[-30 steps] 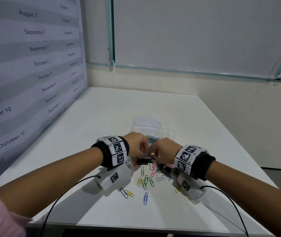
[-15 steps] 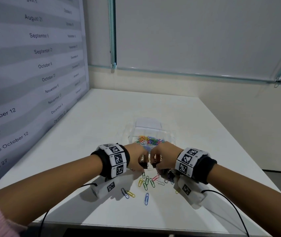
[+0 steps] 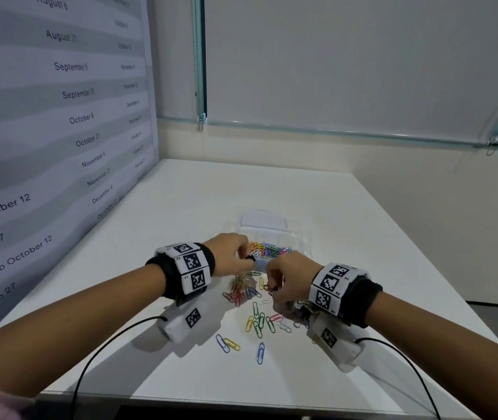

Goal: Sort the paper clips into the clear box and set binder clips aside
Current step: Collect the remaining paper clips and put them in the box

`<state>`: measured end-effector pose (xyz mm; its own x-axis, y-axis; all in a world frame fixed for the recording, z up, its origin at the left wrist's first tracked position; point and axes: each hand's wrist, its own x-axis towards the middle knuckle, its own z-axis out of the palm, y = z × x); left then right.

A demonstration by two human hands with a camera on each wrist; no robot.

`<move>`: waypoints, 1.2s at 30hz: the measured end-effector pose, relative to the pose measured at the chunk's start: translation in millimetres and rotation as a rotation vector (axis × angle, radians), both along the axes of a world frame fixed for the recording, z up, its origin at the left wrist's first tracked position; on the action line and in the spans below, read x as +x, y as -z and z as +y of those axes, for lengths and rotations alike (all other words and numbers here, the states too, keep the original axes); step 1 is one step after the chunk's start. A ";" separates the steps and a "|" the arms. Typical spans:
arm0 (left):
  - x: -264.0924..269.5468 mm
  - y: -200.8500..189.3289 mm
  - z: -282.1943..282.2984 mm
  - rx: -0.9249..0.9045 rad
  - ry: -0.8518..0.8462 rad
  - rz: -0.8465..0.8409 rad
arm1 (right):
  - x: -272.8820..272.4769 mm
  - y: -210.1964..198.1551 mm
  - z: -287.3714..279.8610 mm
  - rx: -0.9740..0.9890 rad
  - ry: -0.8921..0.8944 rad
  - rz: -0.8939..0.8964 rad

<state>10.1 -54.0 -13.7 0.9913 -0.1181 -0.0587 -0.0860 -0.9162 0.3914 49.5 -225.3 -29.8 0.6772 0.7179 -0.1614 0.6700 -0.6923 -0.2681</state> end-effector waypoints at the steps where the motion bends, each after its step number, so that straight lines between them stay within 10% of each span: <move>1: 0.6 0.0 4.4 -0.020 -0.028 0.004 | 0.9 0.0 -0.7 0.021 0.005 -0.006; 23: 14.0 32.9 84.2 0.314 -0.314 0.133 | 58.7 -14.7 -92.1 -0.151 0.377 -0.120; 36: 2.3 10.8 -5.5 0.139 0.210 0.088 | 29.0 -13.9 -47.0 -0.078 0.173 -0.095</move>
